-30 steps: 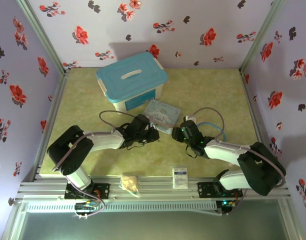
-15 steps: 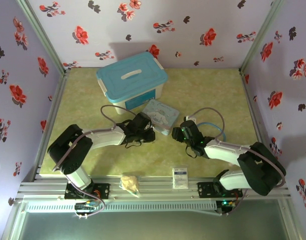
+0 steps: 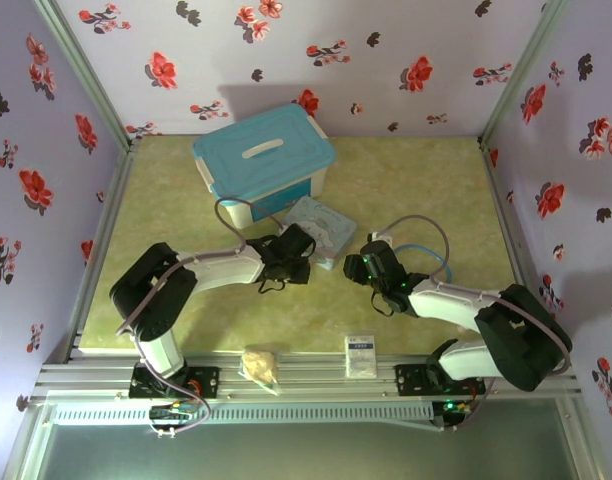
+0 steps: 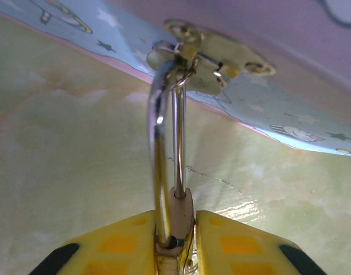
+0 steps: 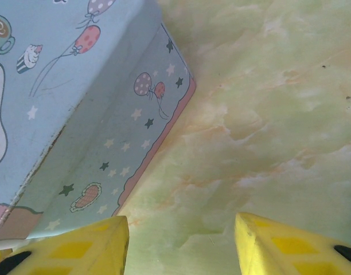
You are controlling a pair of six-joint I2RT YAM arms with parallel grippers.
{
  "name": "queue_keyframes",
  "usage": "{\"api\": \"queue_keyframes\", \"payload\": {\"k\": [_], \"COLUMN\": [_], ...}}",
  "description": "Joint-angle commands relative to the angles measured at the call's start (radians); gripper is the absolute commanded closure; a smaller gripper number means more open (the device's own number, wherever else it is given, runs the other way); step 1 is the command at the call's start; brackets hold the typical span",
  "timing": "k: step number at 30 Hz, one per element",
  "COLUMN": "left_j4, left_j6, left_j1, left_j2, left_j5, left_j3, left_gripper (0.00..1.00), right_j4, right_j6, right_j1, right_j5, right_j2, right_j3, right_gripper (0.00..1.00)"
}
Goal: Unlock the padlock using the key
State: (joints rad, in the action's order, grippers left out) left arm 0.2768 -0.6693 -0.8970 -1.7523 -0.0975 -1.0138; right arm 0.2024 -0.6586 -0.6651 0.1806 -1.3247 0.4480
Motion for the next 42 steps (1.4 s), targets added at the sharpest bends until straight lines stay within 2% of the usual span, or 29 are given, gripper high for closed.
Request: {"api": "queue_keyframes", "payload": {"k": [1,14,21,27,31,36,39,42], "left_j4": [0.112,0.27,0.272,0.383,0.326,0.232,0.182,0.147], "left_j6": [0.055,0.088,0.079,0.079,0.083,0.084,0.081,0.071], "left_j1": [-0.02,-0.116,-0.16,-0.206,-0.217,-0.211,-0.181,-0.115], "left_j2": [-0.032,-0.078,-0.099,-0.153,-0.141,-0.042,0.05,0.155], "left_j5": [-0.123,-0.345,-0.328,-0.416,-0.356,-0.265,-0.192,-0.119], "left_j3": [-0.046,-0.148,-0.163,-0.249,-0.226,-0.186,-0.155,-0.111], "left_gripper": [0.76,0.74,0.78,0.76,0.76,0.72,0.64,0.55], "right_j4": [-0.02,-0.018,-0.024,-0.018,-0.024,-0.015,-0.05,-0.116], "right_j6": [-0.01,-0.012,-0.012,-0.02,-0.02,-0.033,-0.045,-0.049], "right_j1": [0.005,0.005,0.005,0.005,0.005,0.005,-0.008,-0.069], "right_j5": [0.015,0.009,0.012,0.013,0.013,0.011,0.008,0.044], "right_j2": [-0.009,-0.035,-0.032,-0.036,-0.031,0.022,0.07,0.11], "right_j3": [0.008,0.014,0.009,0.006,0.006,-0.016,-0.018,0.002], "right_gripper": [0.48,0.48,0.49,0.49,0.49,0.49,0.49,0.49]}}
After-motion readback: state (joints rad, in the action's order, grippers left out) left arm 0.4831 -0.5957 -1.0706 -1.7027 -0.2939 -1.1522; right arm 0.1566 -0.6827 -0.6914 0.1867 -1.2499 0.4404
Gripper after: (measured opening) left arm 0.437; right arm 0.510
